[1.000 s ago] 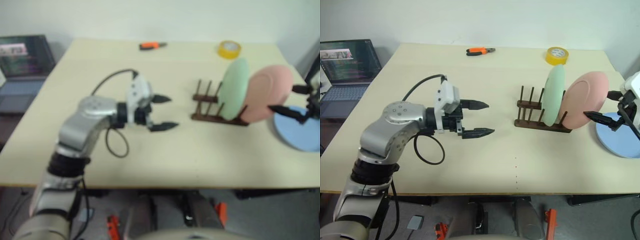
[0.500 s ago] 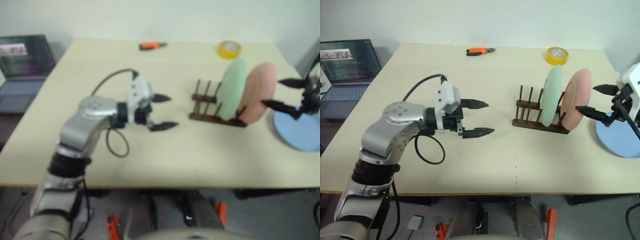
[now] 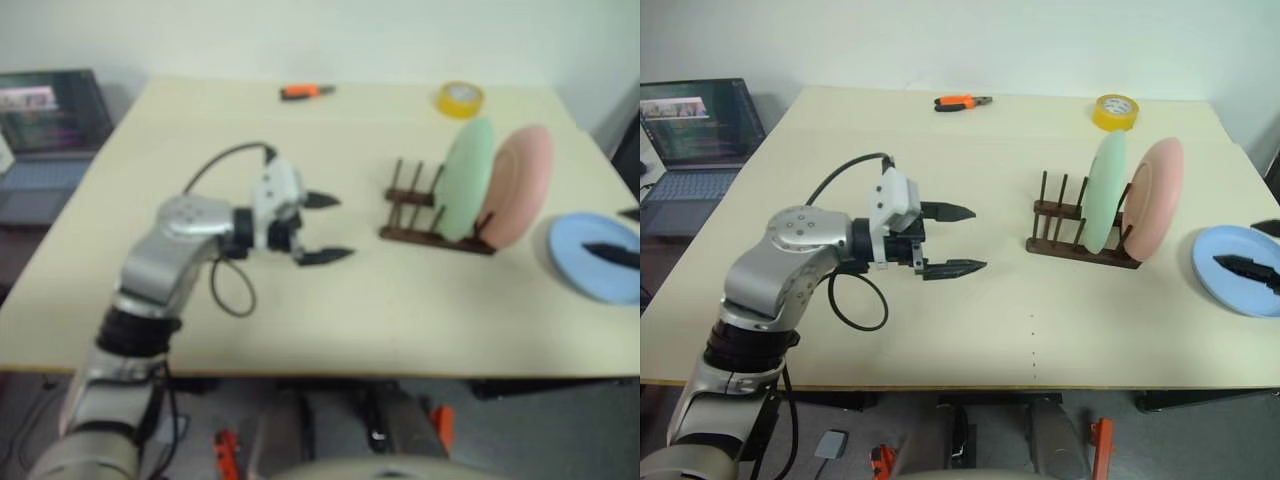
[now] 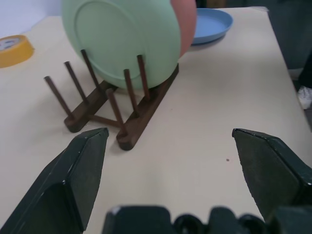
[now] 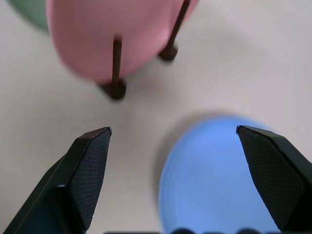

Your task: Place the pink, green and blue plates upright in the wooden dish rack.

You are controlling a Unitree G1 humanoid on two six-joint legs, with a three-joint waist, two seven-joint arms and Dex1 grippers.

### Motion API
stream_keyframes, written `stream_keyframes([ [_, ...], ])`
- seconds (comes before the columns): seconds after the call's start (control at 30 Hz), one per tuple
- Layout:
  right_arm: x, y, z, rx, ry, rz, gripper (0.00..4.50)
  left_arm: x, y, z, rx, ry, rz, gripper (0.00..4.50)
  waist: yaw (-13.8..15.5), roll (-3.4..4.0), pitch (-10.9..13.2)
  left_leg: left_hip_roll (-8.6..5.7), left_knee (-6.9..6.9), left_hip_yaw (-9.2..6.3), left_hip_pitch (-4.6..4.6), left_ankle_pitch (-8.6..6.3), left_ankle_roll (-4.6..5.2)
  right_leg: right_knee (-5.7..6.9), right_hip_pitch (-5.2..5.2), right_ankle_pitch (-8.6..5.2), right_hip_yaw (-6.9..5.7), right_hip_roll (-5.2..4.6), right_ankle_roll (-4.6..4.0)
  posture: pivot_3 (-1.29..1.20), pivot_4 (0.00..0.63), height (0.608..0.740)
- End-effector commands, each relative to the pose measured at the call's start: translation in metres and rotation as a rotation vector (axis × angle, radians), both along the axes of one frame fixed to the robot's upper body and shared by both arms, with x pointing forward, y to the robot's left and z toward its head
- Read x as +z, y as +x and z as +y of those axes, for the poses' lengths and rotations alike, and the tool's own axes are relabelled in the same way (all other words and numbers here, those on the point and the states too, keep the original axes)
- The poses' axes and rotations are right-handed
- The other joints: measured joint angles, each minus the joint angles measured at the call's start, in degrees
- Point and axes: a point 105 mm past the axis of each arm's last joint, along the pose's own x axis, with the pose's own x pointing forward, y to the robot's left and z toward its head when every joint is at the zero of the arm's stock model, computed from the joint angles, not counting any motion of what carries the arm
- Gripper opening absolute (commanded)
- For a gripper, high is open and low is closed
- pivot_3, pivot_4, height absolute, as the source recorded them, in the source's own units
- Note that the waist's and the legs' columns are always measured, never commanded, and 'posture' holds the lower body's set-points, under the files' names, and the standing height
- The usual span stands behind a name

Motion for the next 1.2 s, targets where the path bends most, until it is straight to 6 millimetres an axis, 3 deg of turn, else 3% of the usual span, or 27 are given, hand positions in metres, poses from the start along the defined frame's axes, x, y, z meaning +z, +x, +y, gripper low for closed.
stream_keyframes([
  [0.03, -0.007, 0.003, 0.002, 0.003, -0.039, -0.003, 4.49, 0.002, -0.009, -0.009, -0.063, 0.017, -0.029, 4.50, -0.16, 0.01, -0.01, 0.00, 0.00, 0.00, 0.03, 0.00, 0.00, 0.02, 0.01, 0.00, 0.01, 0.00, 0.00, 0.00, 0.150, 0.740],
  [0.2, -0.036, 0.006, -0.006, -0.033, -0.124, 0.061, 4.49, 0.000, -0.010, -0.010, -0.062, 0.027, -0.024, 4.50, 0.06, 0.02, -0.01, 0.00, 0.01, -0.06, 0.03, 0.00, 0.00, 0.04, 0.01, 0.00, -0.03, 0.05, -0.01, 0.00, 0.150, 0.740],
  [0.6, -0.078, 0.013, -0.019, -0.090, -0.178, 0.145, 4.49, -0.004, -0.013, -0.008, -0.043, 0.046, -0.018, 4.50, 0.02, 0.02, -0.01, -0.02, 0.02, -0.03, 0.00, 0.00, 0.00, 0.00, 0.01, 0.00, -0.02, 0.02, 0.00, 0.00, 0.150, 0.740],
  [0.73, -0.090, 0.014, -0.020, -0.098, -0.183, 0.163, 3.58, -0.004, -0.013, -0.007, -0.034, 0.051, -0.018, 4.50, 0.06, 0.02, -0.01, -0.03, 0.01, -0.04, -0.01, 0.00, 0.00, -0.01, 0.02, 0.00, -0.02, 0.02, 0.00, 0.00, 0.150, 0.740],
  [0.9, -0.099, 0.013, -0.019, -0.103, -0.184, 0.178, 1.82, -0.004, -0.013, -0.005, -0.024, 0.057, -0.019, 4.50, 0.04, 0.01, -0.01, -0.03, 0.05, -0.05, 0.00, 0.00, 0.00, -0.01, 0.06, 0.01, -0.02, 0.02, 0.02, 0.00, 0.150, 0.740],
  [1.07, -0.092, 0.014, -0.025, -0.127, -0.191, 0.158, 0.06, -0.002, -0.010, -0.003, -0.012, 0.058, -0.030, 4.50, -0.03, -0.03, -0.03, -0.02, 0.06, -0.05, 0.02, 0.00, 0.00, -0.01, 0.08, 0.01, -0.03, 0.02, 0.02, 0.00, 0.150, 0.740],
  [1.2, -0.080, 0.014, -0.031, -0.145, -0.206, 0.125, 0.01, 0.001, -0.007, -0.002, -0.007, 0.057, -0.043, 4.50, 0.11, -0.07, -0.04, -0.03, 0.09, -0.07, 0.05, 0.00, 0.00, -0.02, 0.14, 0.01, -0.03, 0.01, 0.02, 0.00, 0.150, 0.740],
])
